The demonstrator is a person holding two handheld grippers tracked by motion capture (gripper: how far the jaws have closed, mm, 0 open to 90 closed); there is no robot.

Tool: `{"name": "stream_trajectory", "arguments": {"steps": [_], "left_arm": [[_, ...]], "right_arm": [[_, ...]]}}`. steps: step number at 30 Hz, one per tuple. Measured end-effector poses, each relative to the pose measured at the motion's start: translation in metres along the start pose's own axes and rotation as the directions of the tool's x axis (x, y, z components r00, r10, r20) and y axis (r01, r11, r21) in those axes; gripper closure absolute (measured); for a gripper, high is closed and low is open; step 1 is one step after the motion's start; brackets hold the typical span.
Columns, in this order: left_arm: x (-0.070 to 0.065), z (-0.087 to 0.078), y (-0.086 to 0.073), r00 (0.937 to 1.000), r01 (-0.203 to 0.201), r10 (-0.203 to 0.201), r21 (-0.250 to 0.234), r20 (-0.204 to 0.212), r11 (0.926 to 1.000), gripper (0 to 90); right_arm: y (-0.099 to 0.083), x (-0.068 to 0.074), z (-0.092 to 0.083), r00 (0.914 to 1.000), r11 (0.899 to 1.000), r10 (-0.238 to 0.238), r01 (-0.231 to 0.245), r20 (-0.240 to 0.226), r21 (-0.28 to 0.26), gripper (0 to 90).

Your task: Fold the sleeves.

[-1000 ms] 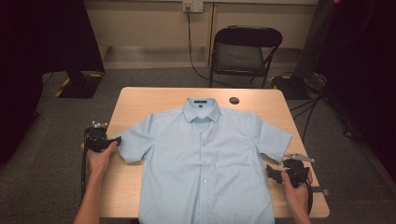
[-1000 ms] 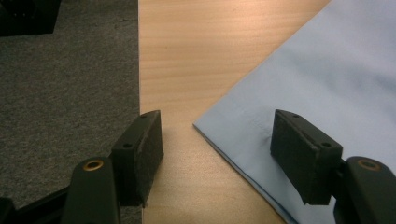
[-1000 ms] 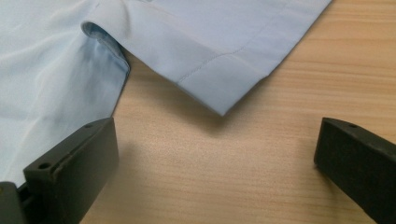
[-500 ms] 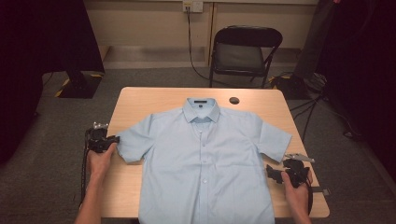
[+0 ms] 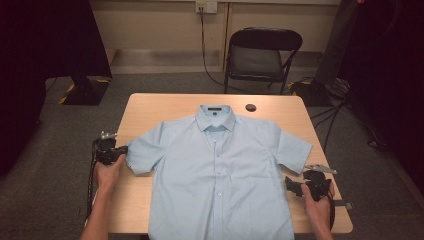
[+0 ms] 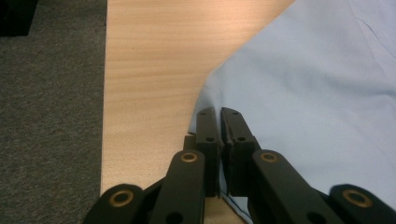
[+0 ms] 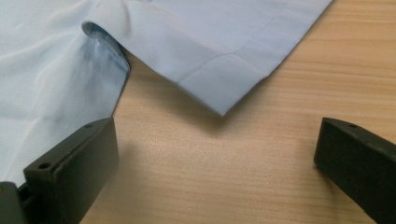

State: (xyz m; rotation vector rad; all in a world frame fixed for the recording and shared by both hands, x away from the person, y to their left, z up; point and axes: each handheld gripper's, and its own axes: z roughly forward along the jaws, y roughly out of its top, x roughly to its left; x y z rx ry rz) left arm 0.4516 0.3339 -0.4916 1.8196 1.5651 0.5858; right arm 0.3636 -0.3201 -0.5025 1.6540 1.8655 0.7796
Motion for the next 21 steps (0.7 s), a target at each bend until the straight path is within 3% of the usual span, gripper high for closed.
{"name": "stream_trajectory", "arguments": {"steps": [7, 10, 21], "left_arm": [[-0.003, -0.003, -0.001, 0.9992, -0.030, 0.030, 0.002, -0.027, 0.9996, 88.4], [-0.002, -0.005, -0.001, 0.9996, -0.017, 0.017, -0.010, -0.021, 0.9998, 88.5], [-0.009, -0.016, 0.002, 0.9996, -0.027, 0.027, -0.035, -0.004, 0.9990, 88.7]], "right_arm": [[0.000, 0.000, 0.000, 1.0000, 1.000, 0.000, 0.000, 0.000, 0.000, 0.0], [0.000, 0.000, 0.000, 1.0000, 1.000, 0.000, 0.000, 0.000, 0.000, 0.0], [0.000, 0.000, 0.000, 1.0000, 1.000, 0.000, 0.000, 0.000, 0.000, 0.0]]}}
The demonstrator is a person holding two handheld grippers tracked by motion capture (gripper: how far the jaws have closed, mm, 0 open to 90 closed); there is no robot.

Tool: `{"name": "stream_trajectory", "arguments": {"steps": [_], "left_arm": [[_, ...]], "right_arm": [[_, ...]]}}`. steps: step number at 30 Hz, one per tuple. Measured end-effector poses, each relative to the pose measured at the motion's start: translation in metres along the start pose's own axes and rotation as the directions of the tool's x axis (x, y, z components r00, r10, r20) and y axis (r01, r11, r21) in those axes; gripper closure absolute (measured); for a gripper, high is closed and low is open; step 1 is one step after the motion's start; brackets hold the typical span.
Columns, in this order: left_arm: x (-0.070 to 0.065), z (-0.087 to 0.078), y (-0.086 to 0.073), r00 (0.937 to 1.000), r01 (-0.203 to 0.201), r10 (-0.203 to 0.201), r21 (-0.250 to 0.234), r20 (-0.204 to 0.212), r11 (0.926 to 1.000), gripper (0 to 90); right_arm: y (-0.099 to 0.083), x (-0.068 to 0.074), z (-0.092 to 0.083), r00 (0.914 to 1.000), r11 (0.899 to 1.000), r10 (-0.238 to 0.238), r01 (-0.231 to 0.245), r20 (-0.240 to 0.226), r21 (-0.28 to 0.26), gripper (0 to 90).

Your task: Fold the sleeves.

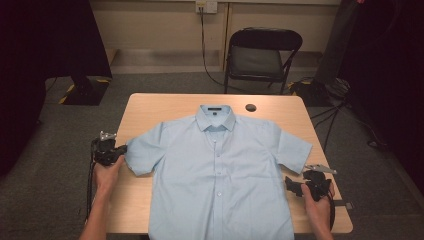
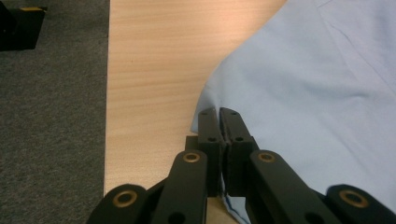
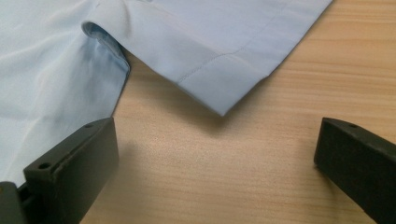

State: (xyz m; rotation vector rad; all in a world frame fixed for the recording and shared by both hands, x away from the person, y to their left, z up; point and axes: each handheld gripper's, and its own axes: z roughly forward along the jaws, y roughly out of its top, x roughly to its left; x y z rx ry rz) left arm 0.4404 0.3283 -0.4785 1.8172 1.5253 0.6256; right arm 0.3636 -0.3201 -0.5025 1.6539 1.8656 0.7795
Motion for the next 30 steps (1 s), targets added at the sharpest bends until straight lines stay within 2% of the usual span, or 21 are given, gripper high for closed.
{"name": "stream_trajectory", "arguments": {"steps": [6, 10, 23, 25, 30], "left_arm": [[-0.003, -0.005, 0.001, 0.9998, 0.000, 0.000, -0.015, 0.020, 0.9999, 88.8], [-0.009, -0.006, 0.002, 0.9988, -0.040, 0.041, -0.019, 0.026, 0.9990, 88.8], [-0.020, -0.013, 0.006, 0.9966, -0.056, 0.058, -0.043, 0.058, 0.9975, 88.9], [-0.022, -0.015, 0.007, 0.9967, -0.064, 0.066, -0.048, 0.047, 0.9968, 88.9], [-0.031, -0.015, 0.012, 0.9934, -0.085, 0.089, -0.052, 0.073, 0.9950, 88.9]], "right_arm": [[0.000, 0.000, 0.000, 1.0000, 1.000, 0.000, 0.000, 0.000, 0.000, 0.0], [0.000, 0.000, 0.000, 1.0000, 1.000, 0.000, 0.000, 0.000, 0.000, 0.0], [0.000, 0.000, 0.000, 1.0000, 1.000, 0.000, 0.000, 0.000, 0.000, 0.0], [0.000, 0.000, 0.000, 1.0000, 1.000, 0.000, 0.000, 0.000, 0.000, 0.0], [0.000, 0.000, 0.000, 1.0000, 1.000, 0.000, 0.000, 0.000, 0.000, 0.0]]}}
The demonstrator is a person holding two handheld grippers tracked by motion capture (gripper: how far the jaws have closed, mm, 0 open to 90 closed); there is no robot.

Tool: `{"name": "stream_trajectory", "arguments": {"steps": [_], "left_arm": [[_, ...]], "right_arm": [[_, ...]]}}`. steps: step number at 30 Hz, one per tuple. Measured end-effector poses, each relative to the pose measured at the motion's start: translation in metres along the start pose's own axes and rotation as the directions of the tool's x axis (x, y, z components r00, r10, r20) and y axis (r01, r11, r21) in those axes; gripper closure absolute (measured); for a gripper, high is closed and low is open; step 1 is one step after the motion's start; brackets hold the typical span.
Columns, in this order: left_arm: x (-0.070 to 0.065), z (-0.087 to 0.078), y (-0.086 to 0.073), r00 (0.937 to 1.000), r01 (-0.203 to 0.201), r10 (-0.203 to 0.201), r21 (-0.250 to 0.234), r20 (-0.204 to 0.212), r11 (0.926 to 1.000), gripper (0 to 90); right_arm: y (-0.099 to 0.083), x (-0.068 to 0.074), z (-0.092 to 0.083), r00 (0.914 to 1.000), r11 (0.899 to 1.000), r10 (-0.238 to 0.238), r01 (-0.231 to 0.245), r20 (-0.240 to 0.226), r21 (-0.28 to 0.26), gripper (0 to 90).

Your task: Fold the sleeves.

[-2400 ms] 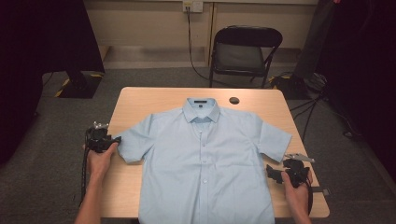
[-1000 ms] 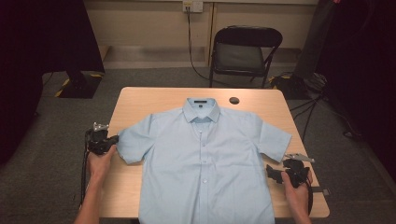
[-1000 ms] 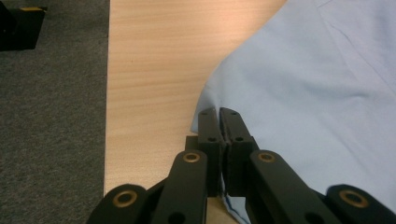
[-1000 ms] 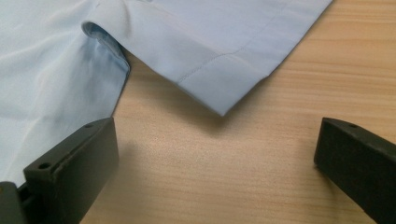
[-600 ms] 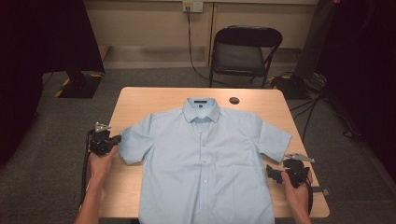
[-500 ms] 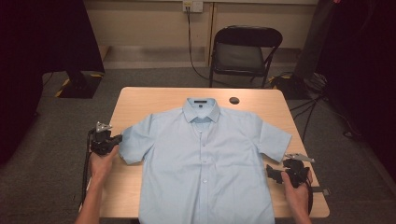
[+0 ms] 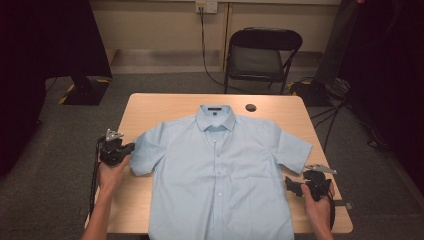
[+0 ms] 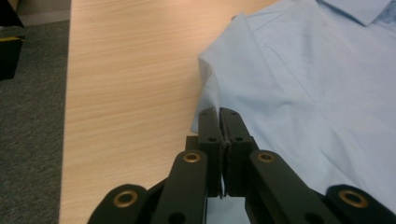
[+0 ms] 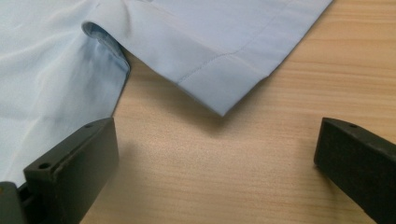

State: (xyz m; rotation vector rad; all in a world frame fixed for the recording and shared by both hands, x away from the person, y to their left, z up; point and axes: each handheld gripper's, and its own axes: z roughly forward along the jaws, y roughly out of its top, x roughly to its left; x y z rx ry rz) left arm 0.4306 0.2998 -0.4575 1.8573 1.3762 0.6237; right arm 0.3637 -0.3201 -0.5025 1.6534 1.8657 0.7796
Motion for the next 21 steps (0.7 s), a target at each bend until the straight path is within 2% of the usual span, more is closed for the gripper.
{"name": "stream_trajectory", "arguments": {"steps": [7, 15, 17, 19, 21], "left_arm": [[-0.014, -0.002, 0.008, 0.9989, -0.042, 0.043, -0.006, 0.019, 0.9991, 89.0], [-0.028, -0.006, 0.016, 0.9962, -0.071, 0.073, -0.028, 0.047, 0.9971, 89.1], [-0.031, -0.007, 0.018, 0.9956, -0.067, 0.069, -0.039, 0.064, 0.9970, 89.1], [-0.032, -0.009, 0.019, 0.9939, -0.042, 0.047, -0.053, 0.099, 0.9977, 89.1], [-0.034, -0.009, 0.021, 0.9926, -0.052, 0.057, -0.054, 0.107, 0.9972, 89.1]], "right_arm": [[0.000, 0.000, 0.000, 1.0000, 1.000, -0.002, 0.002, -0.002, 0.000, 0.0], [0.000, 0.000, 0.000, 1.0000, 1.000, -0.002, 0.002, -0.002, 0.000, 0.0], [0.000, 0.000, 0.000, 1.0000, 1.000, -0.002, 0.002, -0.002, 0.000, 0.0], [0.000, 0.000, 0.000, 1.0000, 1.000, -0.002, 0.002, -0.002, 0.000, 0.0], [0.000, 0.000, 0.000, 1.0000, 1.000, -0.002, 0.002, -0.002, 0.000, 0.0]]}}
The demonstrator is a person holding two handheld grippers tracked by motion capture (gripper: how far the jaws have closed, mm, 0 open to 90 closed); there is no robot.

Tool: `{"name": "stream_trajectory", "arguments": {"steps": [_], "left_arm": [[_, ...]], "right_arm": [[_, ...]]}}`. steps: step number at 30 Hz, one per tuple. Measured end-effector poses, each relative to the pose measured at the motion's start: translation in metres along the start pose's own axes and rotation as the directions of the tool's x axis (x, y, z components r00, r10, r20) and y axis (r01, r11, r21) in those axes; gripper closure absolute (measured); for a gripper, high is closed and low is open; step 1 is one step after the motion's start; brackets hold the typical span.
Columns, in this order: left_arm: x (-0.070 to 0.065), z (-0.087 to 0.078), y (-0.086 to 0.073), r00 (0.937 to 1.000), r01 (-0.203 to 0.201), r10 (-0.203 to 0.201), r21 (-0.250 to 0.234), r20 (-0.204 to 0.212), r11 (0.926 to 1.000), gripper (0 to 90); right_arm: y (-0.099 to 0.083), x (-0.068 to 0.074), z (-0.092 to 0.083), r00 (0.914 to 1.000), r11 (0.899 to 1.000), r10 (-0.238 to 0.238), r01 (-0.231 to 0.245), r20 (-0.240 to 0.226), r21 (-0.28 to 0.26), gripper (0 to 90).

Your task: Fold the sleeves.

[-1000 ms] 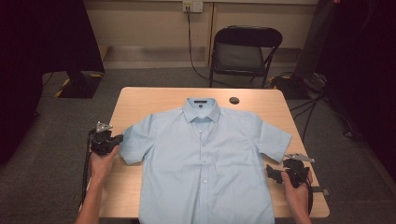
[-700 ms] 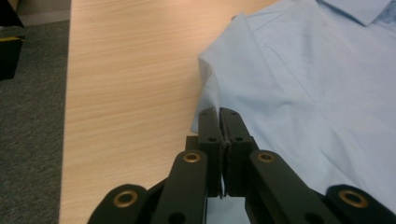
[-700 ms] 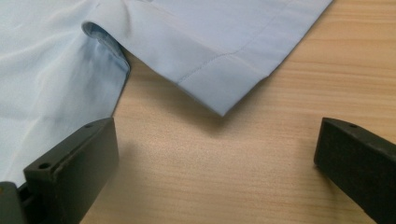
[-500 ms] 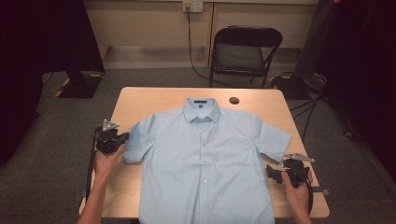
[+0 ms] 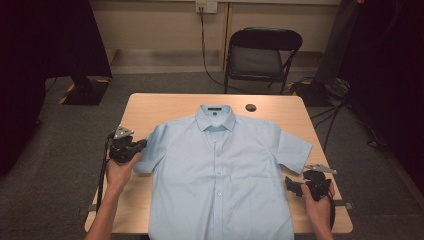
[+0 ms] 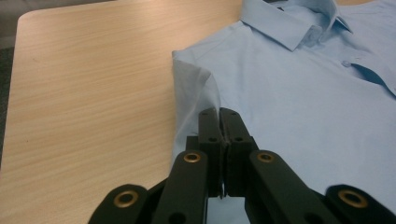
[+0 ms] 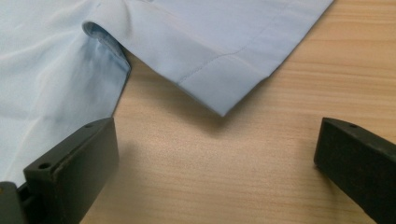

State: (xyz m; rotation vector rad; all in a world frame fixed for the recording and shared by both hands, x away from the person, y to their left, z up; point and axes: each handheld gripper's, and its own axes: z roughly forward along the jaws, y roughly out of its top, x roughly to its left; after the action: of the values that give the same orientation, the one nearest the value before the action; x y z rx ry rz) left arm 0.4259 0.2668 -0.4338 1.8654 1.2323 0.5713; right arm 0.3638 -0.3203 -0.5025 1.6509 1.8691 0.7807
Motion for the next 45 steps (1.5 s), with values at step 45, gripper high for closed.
{"name": "stream_trajectory", "arguments": {"steps": [45], "left_arm": [[-0.069, 0.043, 0.053, 0.9937, -0.050, 0.045, 0.046, 0.103, 0.9977, 89.1]], "right_arm": [[0.000, 0.000, 0.000, 1.0000, 1.000, -0.002, 0.002, -0.003, 0.001, 0.0]]}}
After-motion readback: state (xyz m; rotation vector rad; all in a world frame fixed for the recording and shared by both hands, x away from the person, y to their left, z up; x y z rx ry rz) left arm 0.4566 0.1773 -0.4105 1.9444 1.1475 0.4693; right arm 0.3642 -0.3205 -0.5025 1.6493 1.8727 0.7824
